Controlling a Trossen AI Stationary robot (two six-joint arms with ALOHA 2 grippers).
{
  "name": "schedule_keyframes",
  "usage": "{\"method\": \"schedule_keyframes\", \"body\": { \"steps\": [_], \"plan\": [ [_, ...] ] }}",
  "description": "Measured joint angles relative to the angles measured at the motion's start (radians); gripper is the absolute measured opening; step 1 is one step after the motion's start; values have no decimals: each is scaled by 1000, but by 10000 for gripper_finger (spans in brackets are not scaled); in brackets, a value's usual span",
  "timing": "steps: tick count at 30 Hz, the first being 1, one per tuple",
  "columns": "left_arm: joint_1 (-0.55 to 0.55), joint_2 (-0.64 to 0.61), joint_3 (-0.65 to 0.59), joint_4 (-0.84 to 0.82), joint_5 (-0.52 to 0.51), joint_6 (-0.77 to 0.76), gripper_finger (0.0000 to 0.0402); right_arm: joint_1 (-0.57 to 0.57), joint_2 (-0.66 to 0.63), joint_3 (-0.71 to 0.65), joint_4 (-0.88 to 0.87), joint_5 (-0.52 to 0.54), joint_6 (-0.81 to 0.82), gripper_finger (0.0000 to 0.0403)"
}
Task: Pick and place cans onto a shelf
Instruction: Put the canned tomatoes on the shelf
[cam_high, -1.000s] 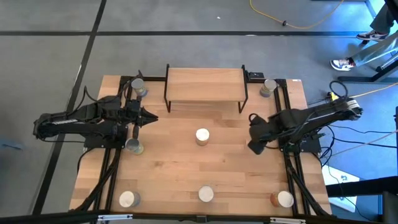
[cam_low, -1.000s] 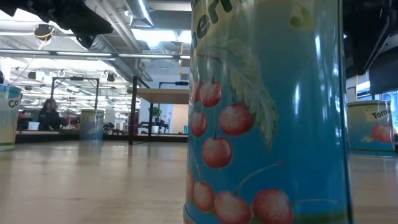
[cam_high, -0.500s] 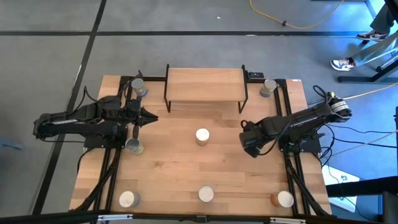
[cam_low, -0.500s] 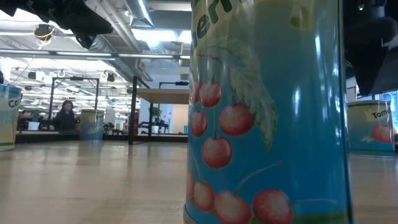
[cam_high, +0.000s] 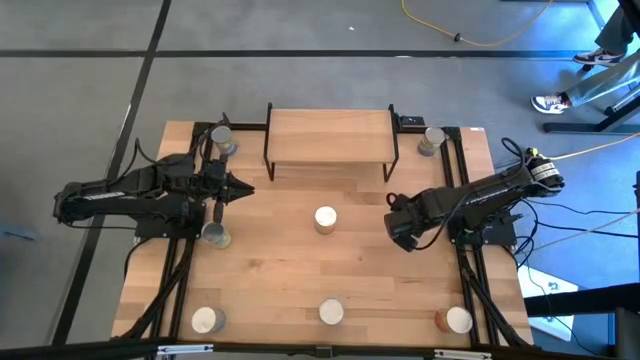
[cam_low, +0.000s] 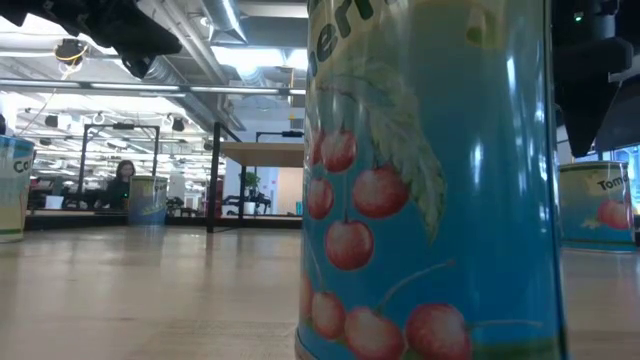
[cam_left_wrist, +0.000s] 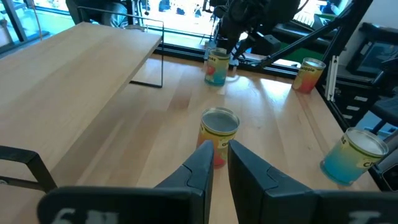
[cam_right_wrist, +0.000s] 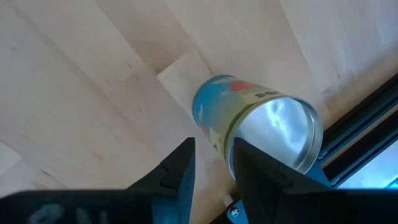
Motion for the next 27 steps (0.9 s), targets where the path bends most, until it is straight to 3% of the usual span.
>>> {"method": "schedule_keyframes", "body": {
  "steps": [14,17,21,27],
  "plan": [
    [0,0,0,0,0,0,41,0,-4,-105,0,-9,38,108],
    [0,0,0,0,0,0,41,0,-4,-108,-3,-5,37,83],
    [0,0,0,0,0,-1,41,0,-3,-108,4,-8,35,16],
    [0,0,0,0,0,-2,41,0,-2,-96,12,-7,12,5]
  ]
}}
